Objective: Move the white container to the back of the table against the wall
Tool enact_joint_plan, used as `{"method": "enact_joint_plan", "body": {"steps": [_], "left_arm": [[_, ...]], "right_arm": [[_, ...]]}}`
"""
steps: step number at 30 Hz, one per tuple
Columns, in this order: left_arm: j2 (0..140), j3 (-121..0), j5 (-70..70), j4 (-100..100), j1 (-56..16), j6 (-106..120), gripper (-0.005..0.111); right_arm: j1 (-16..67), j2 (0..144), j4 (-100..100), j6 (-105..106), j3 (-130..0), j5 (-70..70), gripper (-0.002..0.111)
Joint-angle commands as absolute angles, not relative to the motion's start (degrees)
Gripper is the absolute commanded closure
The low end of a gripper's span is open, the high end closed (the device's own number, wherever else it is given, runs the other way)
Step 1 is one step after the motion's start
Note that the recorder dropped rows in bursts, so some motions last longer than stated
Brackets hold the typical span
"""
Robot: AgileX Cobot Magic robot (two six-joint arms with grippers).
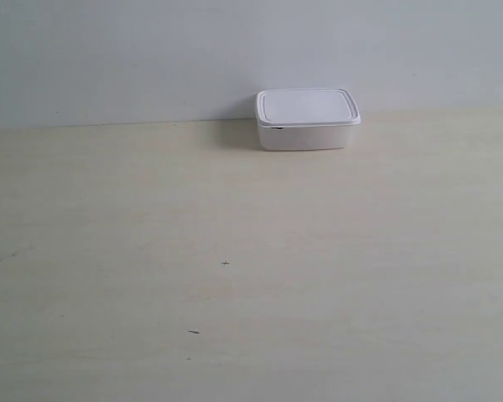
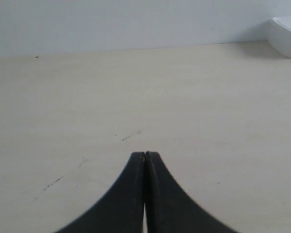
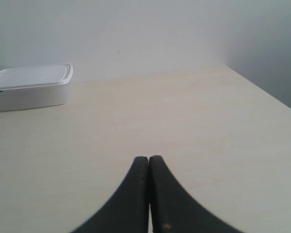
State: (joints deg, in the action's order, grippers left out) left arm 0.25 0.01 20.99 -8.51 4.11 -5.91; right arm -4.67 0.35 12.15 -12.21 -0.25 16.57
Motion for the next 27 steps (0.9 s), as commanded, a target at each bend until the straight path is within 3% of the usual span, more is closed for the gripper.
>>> {"method": "enact_joint_plan", "body": {"steps": [1,27], "left_arm": [[0.00,0.00,20.77,-8.42,8.56,-6.40,0.107],[0.00,0.00,20.77,-8.42,10.74,-6.40,0.107]], "right_arm": [[-4.61,0.00,11.96,-12.01,0.00,16.43,0.108],[-4.61,0.00,11.96,-12.11,0.00,16.43,0.108]]}}
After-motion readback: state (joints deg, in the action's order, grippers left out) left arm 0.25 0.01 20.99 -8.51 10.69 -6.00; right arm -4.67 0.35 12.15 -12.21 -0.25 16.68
